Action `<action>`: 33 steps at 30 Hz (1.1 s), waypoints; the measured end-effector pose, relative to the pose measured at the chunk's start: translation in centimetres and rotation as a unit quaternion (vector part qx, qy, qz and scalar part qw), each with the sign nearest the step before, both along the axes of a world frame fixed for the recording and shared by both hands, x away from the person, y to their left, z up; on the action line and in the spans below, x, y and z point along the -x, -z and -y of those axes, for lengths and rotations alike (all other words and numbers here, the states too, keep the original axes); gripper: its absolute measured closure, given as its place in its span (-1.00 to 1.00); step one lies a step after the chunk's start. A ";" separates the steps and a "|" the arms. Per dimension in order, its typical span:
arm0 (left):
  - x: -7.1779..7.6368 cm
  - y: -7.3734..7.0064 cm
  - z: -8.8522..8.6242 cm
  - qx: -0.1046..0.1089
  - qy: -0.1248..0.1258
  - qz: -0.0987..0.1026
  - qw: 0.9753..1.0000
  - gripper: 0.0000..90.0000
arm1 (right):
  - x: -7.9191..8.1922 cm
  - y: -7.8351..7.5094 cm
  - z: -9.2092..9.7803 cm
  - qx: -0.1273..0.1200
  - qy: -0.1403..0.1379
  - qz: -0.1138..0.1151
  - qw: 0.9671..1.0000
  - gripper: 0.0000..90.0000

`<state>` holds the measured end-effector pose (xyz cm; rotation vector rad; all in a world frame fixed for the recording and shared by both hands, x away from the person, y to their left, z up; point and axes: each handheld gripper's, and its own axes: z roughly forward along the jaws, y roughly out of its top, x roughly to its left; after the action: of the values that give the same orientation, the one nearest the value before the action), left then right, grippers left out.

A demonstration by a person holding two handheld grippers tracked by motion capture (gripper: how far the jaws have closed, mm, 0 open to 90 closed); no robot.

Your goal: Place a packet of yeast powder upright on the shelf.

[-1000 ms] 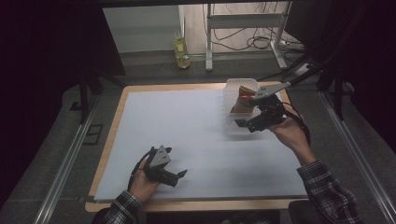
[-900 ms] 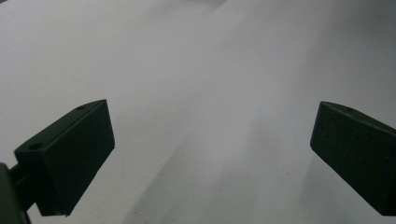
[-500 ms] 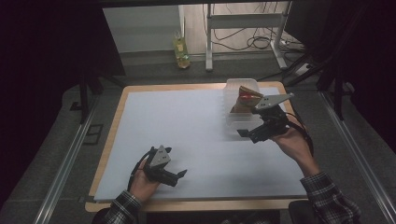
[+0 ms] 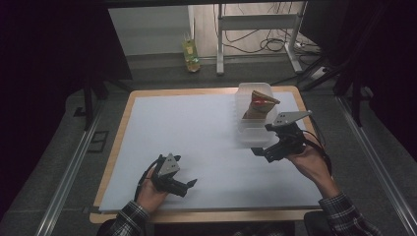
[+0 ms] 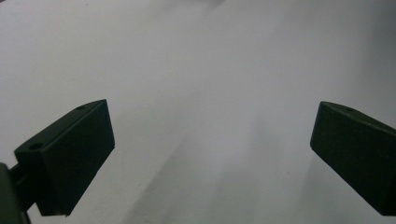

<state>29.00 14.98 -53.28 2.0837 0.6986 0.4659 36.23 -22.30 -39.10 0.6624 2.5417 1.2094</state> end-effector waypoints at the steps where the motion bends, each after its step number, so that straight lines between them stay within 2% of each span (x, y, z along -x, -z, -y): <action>1: 0.0 0.0 0.0 -0.001 0.000 0.000 1.000 -1.00 | 0.1 0.1 0.0 -0.001 0.000 -0.001 1.000 -0.97; 17: 0.0 0.1 0.1 -0.003 0.004 0.000 1.000 -1.00 | 2.0 3.3 0.9 -0.006 0.008 -0.004 1.000 -0.97; 20: 0.0 0.0 0.1 -0.003 0.003 0.000 1.000 -1.00 | 2.3 3.9 1.0 -0.004 0.009 0.003 1.000 -0.97; 33: 0.1 0.0 0.1 0.002 0.001 -0.001 1.000 -1.00 | 3.1 6.4 1.7 0.010 0.008 0.009 1.000 -0.97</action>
<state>28.92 14.91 -53.30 2.0821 0.6979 0.4601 33.14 -24.02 -45.53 0.6625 2.5257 1.1776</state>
